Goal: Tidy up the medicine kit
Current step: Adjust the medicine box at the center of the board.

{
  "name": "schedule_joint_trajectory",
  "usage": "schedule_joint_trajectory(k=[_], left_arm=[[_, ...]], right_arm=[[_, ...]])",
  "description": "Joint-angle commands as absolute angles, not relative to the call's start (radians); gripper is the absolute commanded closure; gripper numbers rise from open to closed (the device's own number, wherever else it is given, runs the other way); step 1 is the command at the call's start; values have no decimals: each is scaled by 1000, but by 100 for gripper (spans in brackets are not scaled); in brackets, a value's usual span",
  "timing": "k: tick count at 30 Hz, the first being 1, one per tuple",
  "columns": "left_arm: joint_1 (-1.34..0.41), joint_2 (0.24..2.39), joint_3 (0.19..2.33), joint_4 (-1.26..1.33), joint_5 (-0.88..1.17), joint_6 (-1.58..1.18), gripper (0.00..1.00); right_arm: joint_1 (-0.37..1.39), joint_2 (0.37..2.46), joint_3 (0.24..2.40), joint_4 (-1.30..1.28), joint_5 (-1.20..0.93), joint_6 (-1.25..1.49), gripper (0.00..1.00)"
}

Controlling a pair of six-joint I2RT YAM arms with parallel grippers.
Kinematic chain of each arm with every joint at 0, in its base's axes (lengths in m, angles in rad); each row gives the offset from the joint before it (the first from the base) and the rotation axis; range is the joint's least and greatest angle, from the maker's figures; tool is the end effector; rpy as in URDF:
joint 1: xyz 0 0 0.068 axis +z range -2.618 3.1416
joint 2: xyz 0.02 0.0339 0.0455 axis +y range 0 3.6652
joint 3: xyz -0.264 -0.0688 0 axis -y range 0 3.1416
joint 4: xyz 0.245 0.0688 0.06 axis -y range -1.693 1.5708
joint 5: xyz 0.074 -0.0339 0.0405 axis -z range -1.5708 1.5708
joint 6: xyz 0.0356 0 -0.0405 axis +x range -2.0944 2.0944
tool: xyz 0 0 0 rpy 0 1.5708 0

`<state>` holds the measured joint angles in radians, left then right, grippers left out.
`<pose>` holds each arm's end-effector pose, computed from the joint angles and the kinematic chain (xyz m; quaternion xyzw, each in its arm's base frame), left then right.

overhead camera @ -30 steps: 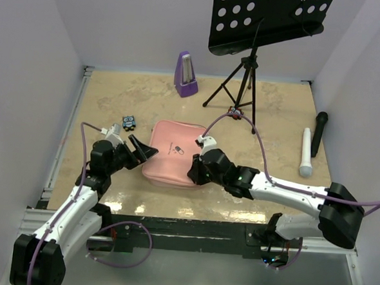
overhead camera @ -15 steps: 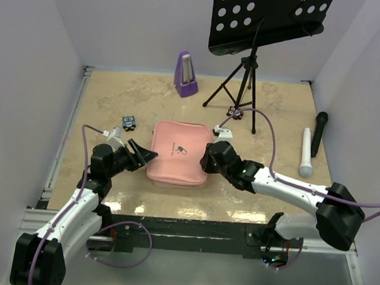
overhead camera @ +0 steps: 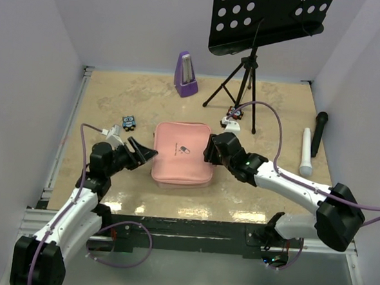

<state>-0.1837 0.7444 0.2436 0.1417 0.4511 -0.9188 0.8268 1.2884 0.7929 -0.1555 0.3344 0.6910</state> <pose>0.1632 -0.0461 0.1901 -0.1690 0.7935 -0.4473 0.3765 0.1956 0.1952 0.2381 0.0137 0.8866 0.1930 0.4202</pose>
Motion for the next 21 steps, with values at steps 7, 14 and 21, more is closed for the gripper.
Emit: schedule_joint_trajectory(k=[7, 14, 21], left_arm=[[-150, 773, 448, 58, 284, -885, 11], [-138, 974, 491, 178, 350, -905, 12], [-103, 1066, 532, 297, 409, -905, 8]], right_arm=[[684, 1276, 825, -154, 303, 627, 45], [634, 1339, 815, -6, 164, 577, 45], [586, 1492, 887, 60, 85, 529, 48]])
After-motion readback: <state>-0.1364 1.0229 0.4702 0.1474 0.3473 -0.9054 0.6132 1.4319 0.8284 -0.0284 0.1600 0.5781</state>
